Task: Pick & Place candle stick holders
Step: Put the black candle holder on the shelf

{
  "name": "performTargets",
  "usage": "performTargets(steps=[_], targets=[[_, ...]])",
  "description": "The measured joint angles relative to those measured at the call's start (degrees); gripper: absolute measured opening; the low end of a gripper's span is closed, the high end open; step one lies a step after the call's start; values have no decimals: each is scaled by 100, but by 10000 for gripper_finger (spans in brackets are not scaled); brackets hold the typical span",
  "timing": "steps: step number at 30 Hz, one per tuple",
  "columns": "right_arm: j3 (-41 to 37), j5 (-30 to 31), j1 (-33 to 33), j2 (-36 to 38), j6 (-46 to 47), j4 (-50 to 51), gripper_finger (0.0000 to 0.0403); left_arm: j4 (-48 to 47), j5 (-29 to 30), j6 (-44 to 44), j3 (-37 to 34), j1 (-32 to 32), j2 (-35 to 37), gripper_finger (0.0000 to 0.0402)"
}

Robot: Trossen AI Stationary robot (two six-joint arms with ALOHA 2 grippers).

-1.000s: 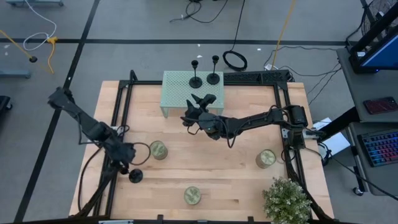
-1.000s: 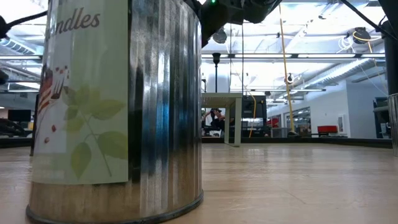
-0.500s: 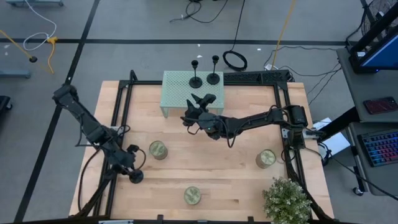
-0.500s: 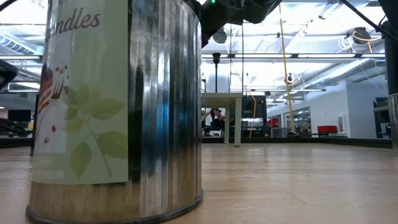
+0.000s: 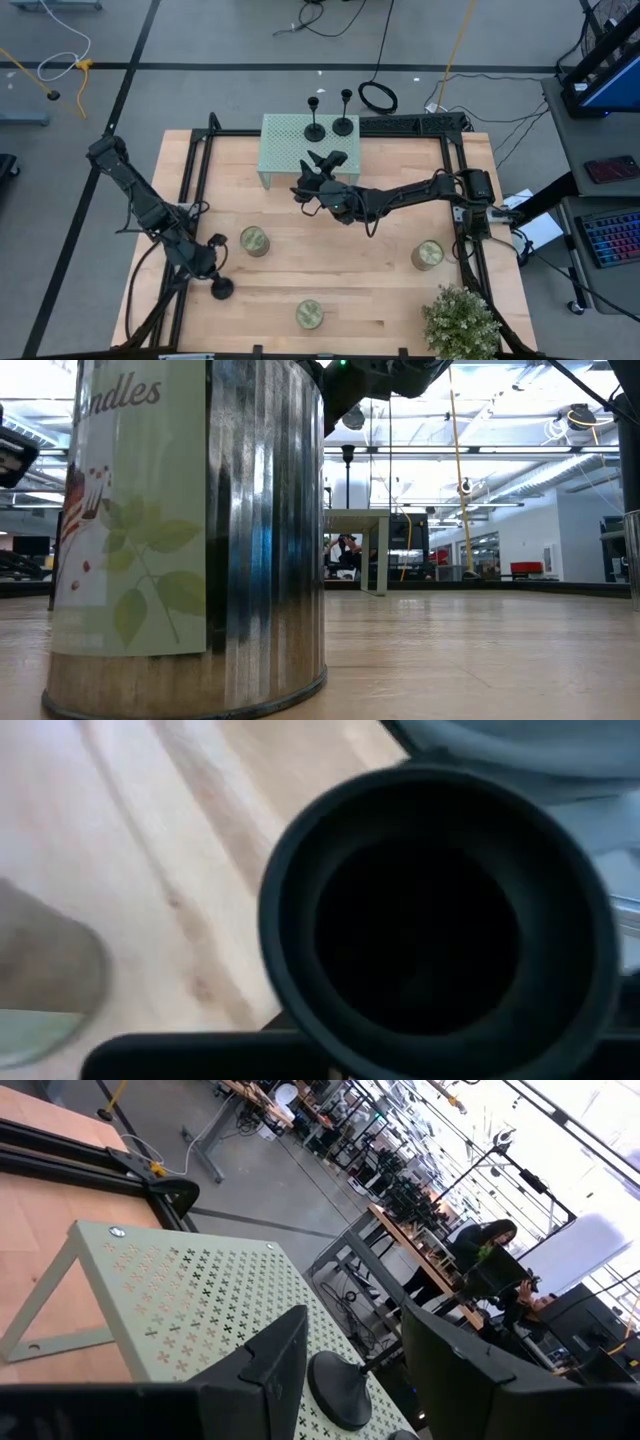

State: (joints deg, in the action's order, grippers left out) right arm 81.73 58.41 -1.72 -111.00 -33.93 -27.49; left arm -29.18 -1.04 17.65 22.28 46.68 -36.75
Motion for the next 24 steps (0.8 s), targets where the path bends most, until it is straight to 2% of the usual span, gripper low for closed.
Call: performTargets(steps=[4,9,11,14,17,20,22,24], targets=[[1,0,0,0,-95,-7,155,411,462,-199,-2,-26,0,27],[-4,225,-60,165,-881,-69,155,1211,801,110,134,-241,0,13],[2,306,-123,358,-817,-51,155,1339,1043,55,289,-348,0,16],[-95,275,-261,844,-363,599,155,1183,1189,-516,635,-516,-143,16],[-293,-238,-375,1397,516,1664,155,1188,1714,-1504,1125,-665,-431,13],[-647,-1126,-424,2010,1915,2813,155,1179,2420,-2344,1698,-857,-811,17],[-1028,-1894,-418,2399,2854,3241,155,1043,2923,-2627,2054,-1078,-1052,21],[-1549,-2463,-398,2746,3363,3317,155,862,3153,-2619,2432,-1429,-1281,20]])
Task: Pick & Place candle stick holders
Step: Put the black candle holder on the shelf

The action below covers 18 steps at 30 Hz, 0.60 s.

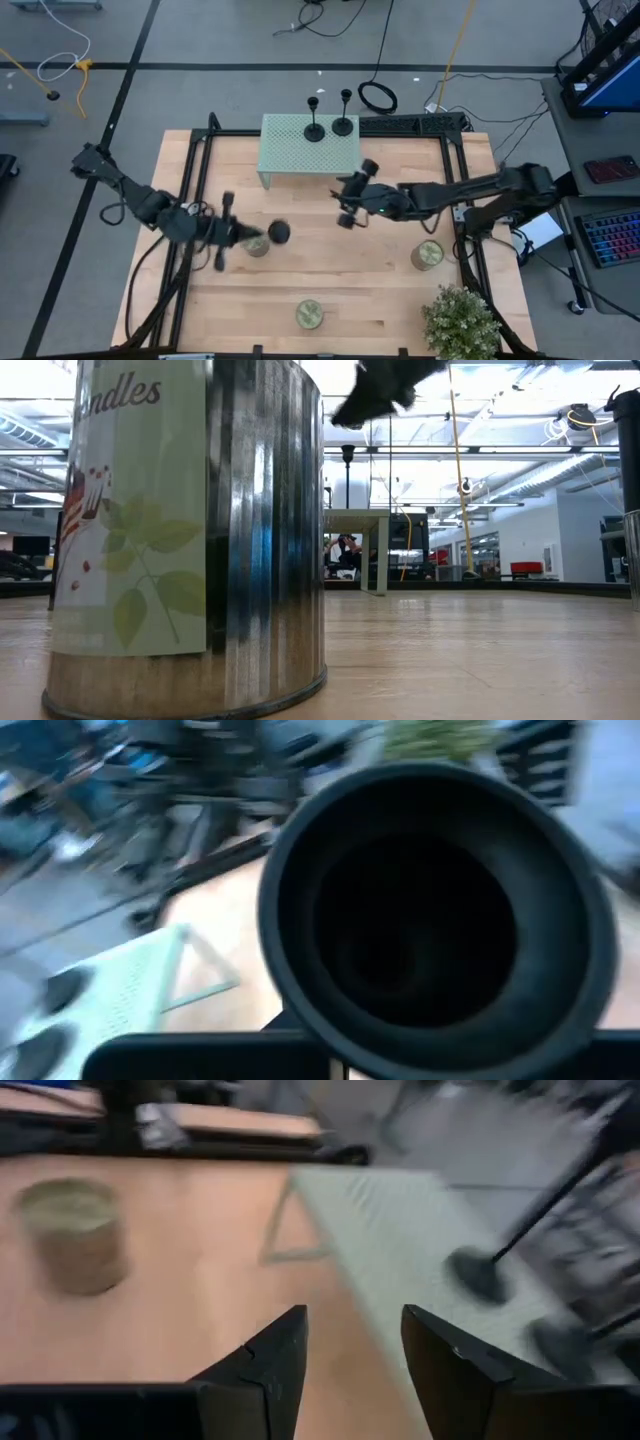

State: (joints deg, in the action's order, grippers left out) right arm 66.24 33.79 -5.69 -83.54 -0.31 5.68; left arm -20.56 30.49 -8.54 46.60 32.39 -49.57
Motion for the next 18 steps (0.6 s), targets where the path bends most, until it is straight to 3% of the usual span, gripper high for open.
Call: performTargets(steps=[4,9,12,16,18], targets=[[-1116,-553,0,602,162,-762,155,-390,50,557,675,-903,-392,14],[-2465,-557,23,955,72,-3076,155,-1144,-102,259,1403,-2243,-649,18],[-2924,-601,90,1047,-323,-4011,155,-1374,-753,151,1723,-3263,-785,16],[-2999,-1122,261,1079,-447,-4154,155,-1331,-2001,64,1867,-4651,-1030,13],[-2999,-1323,363,1079,-316,-4184,155,-1326,-2332,-82,1869,-5263,-1235,14]])
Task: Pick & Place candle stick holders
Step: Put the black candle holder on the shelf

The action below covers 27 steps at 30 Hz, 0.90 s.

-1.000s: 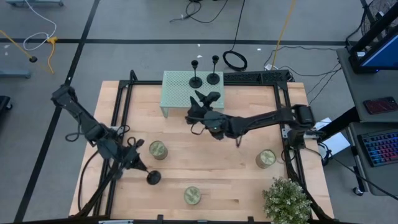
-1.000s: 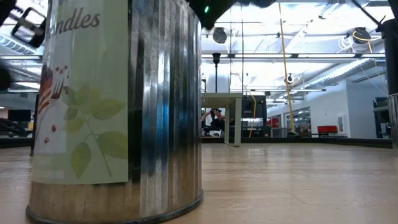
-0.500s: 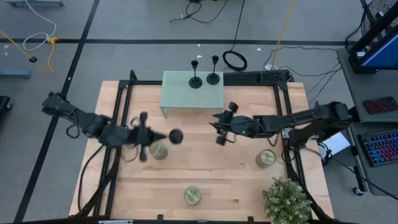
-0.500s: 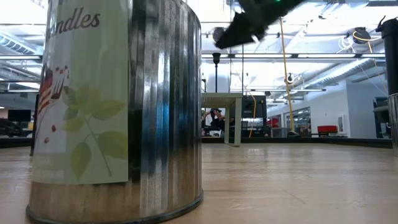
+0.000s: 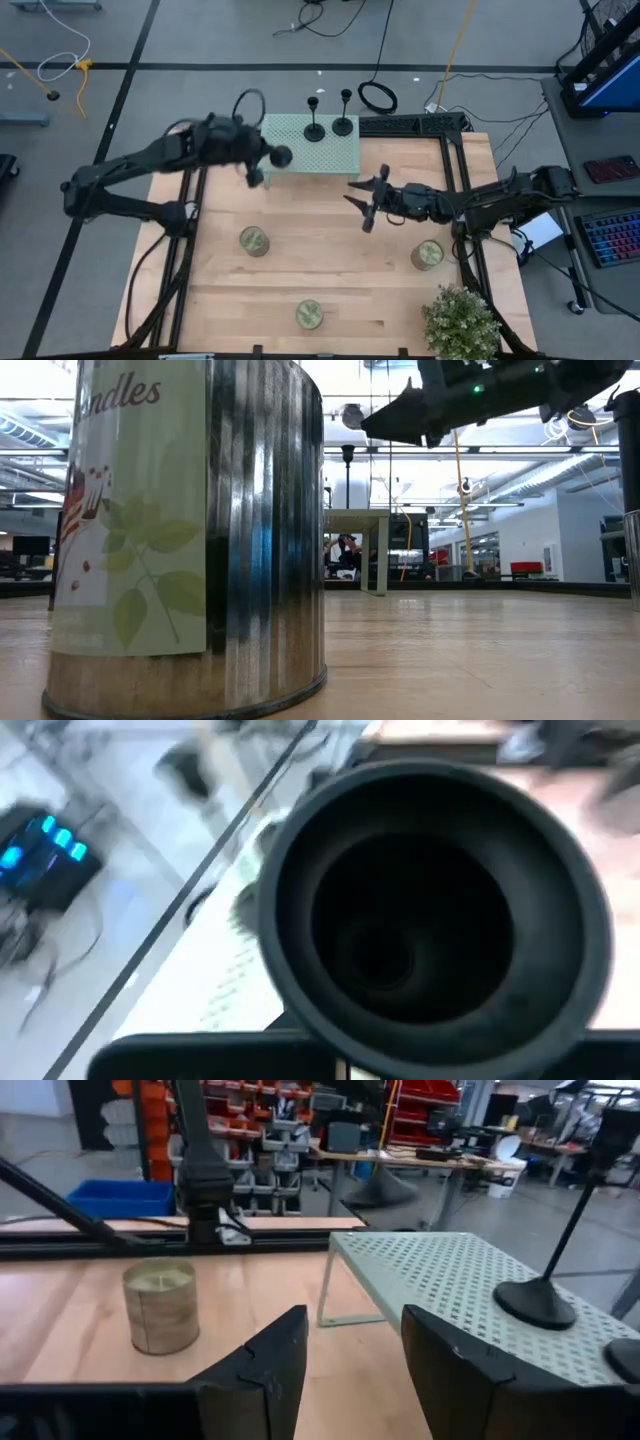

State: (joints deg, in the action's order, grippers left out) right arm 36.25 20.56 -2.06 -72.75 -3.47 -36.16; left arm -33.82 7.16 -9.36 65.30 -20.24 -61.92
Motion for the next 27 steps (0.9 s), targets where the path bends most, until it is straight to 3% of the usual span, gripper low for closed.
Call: performTargets(steps=[5,10,13,27], targets=[[0,-147,234,0,210,180,155,248,-406,-70,-4,-1173,-593,16],[0,-158,361,-2,326,483,155,921,-854,-85,-4,-1806,-1055,17],[0,-148,393,-2,285,656,155,993,-1159,-129,-4,-2057,-1269,18],[0,-132,415,-2,217,703,155,1133,-1518,-321,9,-2589,-1641,19]])
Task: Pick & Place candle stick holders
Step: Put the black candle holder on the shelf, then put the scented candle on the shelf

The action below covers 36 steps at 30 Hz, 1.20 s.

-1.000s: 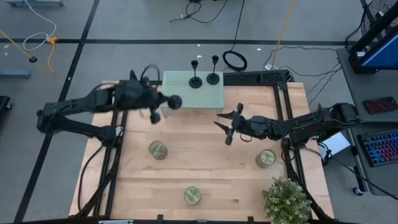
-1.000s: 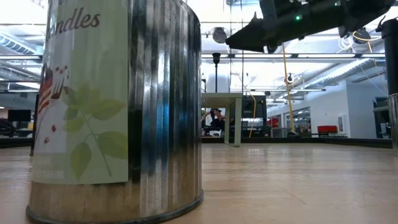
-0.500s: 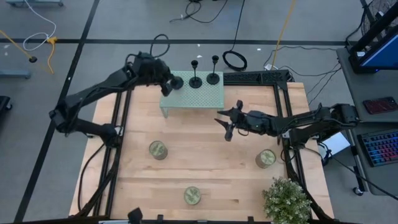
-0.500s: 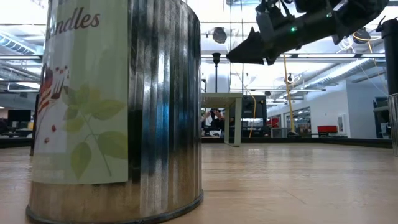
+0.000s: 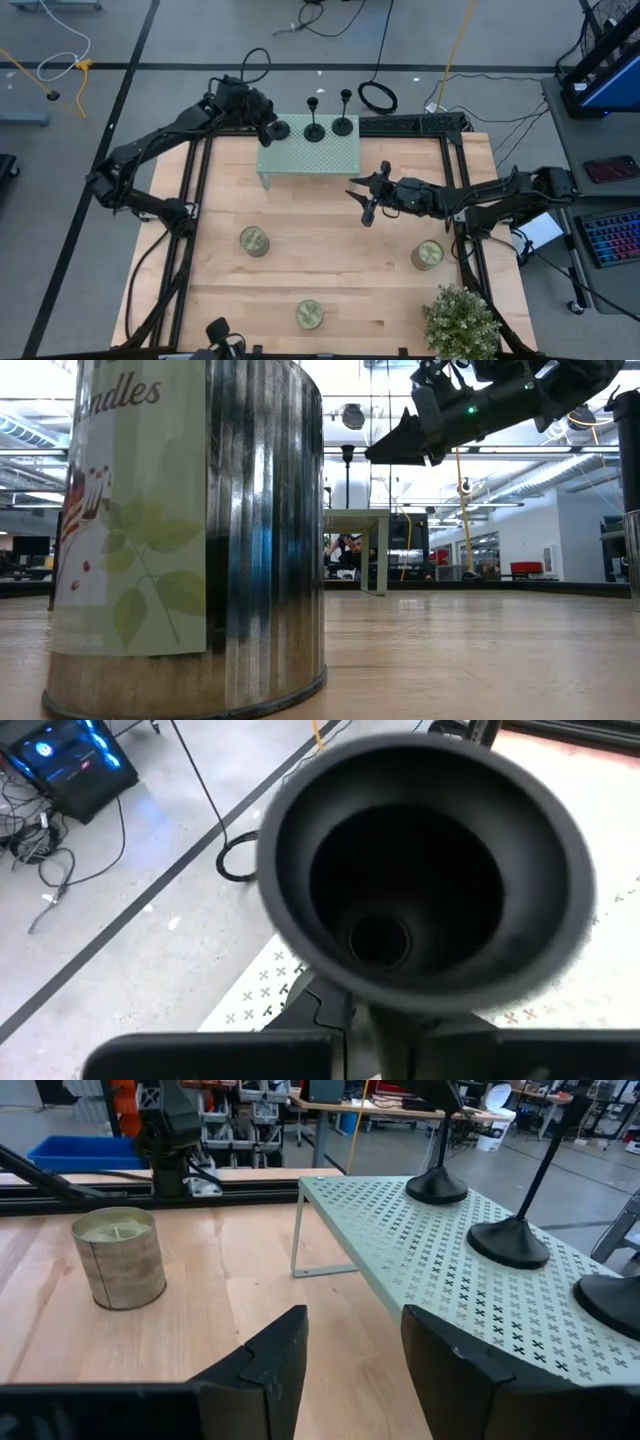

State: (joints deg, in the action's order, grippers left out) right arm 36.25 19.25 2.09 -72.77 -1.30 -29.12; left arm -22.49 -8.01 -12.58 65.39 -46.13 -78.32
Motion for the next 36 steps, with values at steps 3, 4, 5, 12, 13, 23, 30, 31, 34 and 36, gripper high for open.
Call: performTargets(steps=[3,4,5,12,13,23,30,31,34,36], targets=[[0,2,-2,0,48,0,155,87,60,-8,0,2,-37,20],[0,0,-2,0,52,0,155,128,61,-8,0,2,-48,21],[0,0,-1,0,56,3,155,186,70,-7,0,2,-73,25],[0,2,-2,0,63,7,155,201,269,-191,-15,-20,-109,73],[0,3,-2,0,63,8,155,186,293,-199,-15,-20,-109,80],[0,-2,-2,0,200,28,155,-36,662,-426,-15,1,28,130],[0,-10,-44,-2,239,132,184,-742,632,-426,-15,142,584,151],[0,-7,-70,0,259,124,190,-915,612,-405,-15,211,694,152],[0,-13,-172,-2,236,128,205,-1469,413,-77,-15,446,1045,150],[0,-17,-235,-2,229,122,211,-1881,257,276,-15,700,1247,145]])
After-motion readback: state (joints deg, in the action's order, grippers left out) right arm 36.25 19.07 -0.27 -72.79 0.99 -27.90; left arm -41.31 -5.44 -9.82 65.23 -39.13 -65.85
